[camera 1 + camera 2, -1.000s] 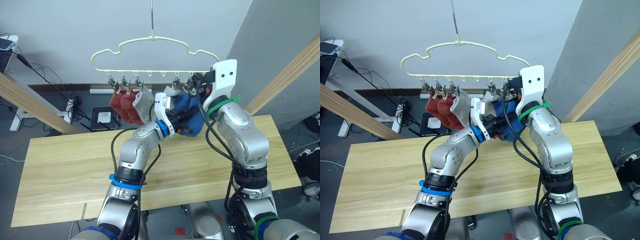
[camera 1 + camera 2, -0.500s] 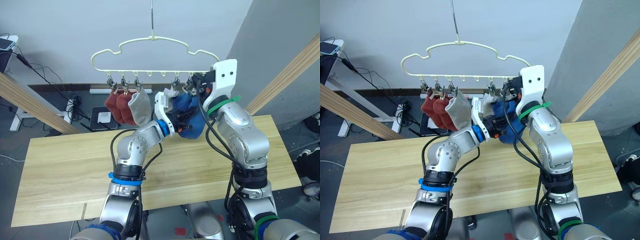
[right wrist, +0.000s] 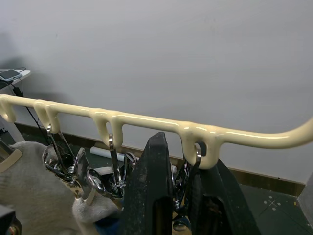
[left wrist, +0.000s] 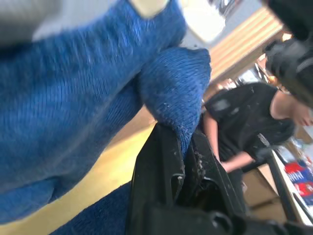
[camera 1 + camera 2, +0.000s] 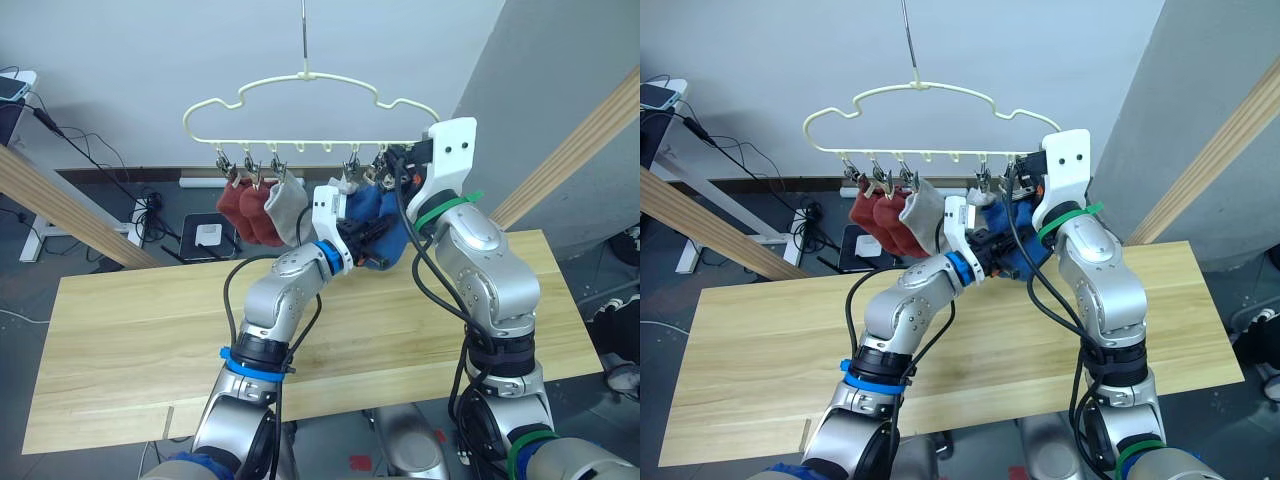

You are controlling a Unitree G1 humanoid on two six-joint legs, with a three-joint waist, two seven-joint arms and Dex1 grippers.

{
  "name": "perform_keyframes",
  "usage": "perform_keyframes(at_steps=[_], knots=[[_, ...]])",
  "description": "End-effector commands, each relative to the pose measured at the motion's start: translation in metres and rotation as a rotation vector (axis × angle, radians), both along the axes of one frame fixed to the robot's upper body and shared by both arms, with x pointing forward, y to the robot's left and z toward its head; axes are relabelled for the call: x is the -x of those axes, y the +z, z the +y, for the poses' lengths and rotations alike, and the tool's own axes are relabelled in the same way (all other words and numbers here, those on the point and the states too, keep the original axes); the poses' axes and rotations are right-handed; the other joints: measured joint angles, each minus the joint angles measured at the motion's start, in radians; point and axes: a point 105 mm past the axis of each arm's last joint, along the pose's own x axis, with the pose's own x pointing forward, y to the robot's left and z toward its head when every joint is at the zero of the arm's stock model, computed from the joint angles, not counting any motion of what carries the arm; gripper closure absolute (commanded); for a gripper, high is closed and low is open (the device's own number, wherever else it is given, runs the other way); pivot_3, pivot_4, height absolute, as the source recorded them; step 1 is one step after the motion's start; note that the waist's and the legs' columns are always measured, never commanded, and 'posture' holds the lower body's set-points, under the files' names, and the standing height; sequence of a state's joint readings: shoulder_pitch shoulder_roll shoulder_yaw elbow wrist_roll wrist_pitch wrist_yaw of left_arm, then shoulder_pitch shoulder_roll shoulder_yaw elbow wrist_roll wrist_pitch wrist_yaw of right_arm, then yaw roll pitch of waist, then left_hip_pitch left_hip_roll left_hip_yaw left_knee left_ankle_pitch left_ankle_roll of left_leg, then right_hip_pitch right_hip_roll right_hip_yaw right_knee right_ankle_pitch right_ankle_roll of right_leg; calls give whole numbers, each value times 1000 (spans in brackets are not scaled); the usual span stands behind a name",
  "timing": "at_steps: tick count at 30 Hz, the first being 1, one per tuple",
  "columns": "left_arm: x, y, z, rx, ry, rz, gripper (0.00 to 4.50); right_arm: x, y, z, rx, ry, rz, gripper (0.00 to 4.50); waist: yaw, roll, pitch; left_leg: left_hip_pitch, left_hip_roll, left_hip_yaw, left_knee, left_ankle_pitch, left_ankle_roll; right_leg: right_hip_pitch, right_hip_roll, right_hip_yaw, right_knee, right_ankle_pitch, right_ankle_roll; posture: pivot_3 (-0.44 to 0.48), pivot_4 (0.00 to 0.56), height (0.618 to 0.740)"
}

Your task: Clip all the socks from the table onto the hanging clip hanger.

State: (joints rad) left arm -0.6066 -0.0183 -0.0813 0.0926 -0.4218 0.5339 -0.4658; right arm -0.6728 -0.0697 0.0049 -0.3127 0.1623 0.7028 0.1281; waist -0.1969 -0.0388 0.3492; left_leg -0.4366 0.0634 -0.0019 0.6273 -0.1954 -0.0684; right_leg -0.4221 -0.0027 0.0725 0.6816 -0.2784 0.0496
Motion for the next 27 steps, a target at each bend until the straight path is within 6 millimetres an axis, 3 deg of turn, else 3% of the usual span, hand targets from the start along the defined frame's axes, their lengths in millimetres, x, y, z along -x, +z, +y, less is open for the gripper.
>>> perform_keyframes(at_steps=[1, 7, 17, 27], knots=[[-5, 12, -2, 69, 22, 8, 4500, 14, 27, 2, -34, 28, -110, 4460, 0, 0, 0, 0, 0, 0, 0, 0, 0, 0, 0, 0, 0, 0, 0, -324, 345, 732], [-6, 18, -1, 101, 16, 16, 4500, 15, 26, 1, -31, 28, -107, 4460, -1, 0, 0, 0, 0, 0, 0, 0, 0, 0, 0, 0, 0, 0, 0, -324, 343, 732], [10, 39, -12, 196, -98, 12, 4500, 14, 23, 2, -30, 32, -95, 4460, -2, 0, 0, 0, 0, 0, 0, 0, 0, 0, 0, 0, 0, 0, 0, -319, 340, 732], [6, 47, -10, 230, -71, -7, 4500, 13, 20, 2, -19, 29, -85, 4460, -1, 0, 0, 0, 0, 0, 0, 0, 0, 0, 0, 0, 0, 0, 0, -317, 337, 732]])
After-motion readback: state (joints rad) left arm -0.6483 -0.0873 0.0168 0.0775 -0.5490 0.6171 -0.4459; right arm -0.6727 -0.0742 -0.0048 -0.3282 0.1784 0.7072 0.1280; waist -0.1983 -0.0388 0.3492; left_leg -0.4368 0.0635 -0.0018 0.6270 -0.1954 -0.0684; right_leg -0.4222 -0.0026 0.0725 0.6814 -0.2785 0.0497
